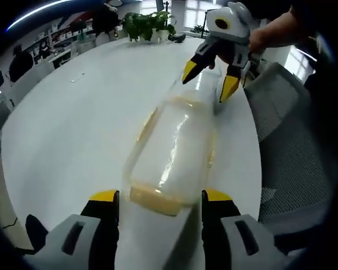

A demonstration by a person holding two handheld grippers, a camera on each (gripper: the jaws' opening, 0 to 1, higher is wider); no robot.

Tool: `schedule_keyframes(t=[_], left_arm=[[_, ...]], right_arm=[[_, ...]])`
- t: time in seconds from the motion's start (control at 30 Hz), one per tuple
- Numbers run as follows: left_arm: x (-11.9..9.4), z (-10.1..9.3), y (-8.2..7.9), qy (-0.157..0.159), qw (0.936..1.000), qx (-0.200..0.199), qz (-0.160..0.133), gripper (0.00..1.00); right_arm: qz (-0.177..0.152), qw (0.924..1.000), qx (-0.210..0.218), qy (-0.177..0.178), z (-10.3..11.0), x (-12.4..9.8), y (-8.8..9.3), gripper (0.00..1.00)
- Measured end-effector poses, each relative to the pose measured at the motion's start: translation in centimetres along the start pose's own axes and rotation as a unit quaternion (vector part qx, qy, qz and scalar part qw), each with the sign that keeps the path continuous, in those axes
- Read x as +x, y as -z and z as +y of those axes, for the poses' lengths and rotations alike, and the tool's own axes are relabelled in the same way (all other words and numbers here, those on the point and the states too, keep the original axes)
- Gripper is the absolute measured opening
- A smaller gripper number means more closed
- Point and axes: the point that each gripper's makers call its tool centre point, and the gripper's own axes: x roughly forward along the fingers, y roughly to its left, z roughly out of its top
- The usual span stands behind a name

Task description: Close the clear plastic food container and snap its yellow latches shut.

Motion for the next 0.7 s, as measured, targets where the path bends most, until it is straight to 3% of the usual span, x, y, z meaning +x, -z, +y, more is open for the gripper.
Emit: schedule_keyframes(t=[0.2, 0.37, 0.53, 0.7], left_arm=[[0.2, -0.1, 0.0, 0.007, 0.9993, 0.036, 0.009, 0.58], [0.4, 0.1, 0.4, 0.01, 0.9988, 0.042, 0.023, 0.58], [0.3, 0.2, 0.5, 0.017, 0.9983, 0.048, 0.029, 0.58], [0.2, -0.1, 1.0, 0.032, 0.9967, 0.061, 0.045, 0.57]], right_arm=[[0.012, 0.9998, -0.014, -0.003, -0.7, 0.1, 0.4, 0.49], [0.017, 0.9998, -0.011, -0.005, -1.0, 0.1, 0.7, 0.49], [0.035, 0.9987, -0.034, -0.016, -0.5, -0.2, 1.5, 0.5], [0.028, 0.9984, -0.045, -0.016, -0.4, -0.8, 0.7, 0.52]])
